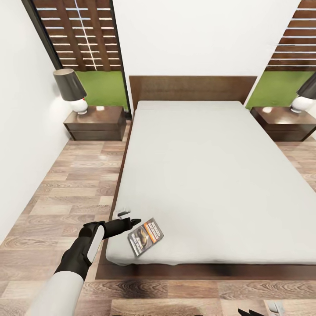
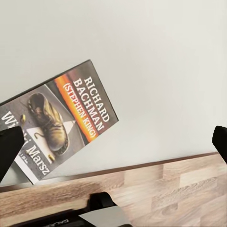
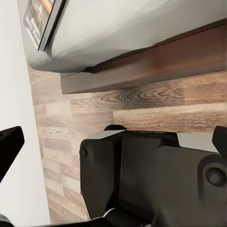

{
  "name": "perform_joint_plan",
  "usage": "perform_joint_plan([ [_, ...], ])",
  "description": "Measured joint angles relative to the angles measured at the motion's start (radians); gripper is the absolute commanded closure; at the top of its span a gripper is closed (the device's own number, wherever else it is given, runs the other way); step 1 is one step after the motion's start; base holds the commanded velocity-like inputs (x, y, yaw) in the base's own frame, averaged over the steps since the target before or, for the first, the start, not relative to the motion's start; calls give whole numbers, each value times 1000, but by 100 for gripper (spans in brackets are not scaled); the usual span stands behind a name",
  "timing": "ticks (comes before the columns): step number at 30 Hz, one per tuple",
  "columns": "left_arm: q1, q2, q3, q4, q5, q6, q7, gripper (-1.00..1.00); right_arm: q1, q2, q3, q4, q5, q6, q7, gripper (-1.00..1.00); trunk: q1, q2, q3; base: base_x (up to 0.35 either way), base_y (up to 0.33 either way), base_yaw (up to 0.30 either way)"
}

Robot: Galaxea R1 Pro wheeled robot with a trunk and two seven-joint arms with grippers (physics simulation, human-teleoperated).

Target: In the bedroom, move the book from the bed onto either nightstand, and place the two sandals side by side next to the bed.

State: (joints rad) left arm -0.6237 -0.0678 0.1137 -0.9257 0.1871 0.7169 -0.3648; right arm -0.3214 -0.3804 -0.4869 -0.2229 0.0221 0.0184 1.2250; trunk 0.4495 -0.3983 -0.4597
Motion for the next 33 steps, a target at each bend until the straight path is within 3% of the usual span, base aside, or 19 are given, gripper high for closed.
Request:
perform_joint_plan([
  [11, 0, 0, 0, 0, 2, 0, 0, -100, 0, 0, 0, 0, 0, 0, -1, -100, 0, 0, -17, 39, 0, 0],
  [21, 0, 2, 0, 0, 88, -2, 0, -100, 0, 3, 1, 0, 0, 0, -3, -100, 0, 0, -33, 94, 0, 0],
  [33, 0, 3, 1, 0, 97, -2, 0, -100, 0, 6, 2, 0, 0, 0, -3, -100, 0, 0, -52, 129, 0, 0],
])
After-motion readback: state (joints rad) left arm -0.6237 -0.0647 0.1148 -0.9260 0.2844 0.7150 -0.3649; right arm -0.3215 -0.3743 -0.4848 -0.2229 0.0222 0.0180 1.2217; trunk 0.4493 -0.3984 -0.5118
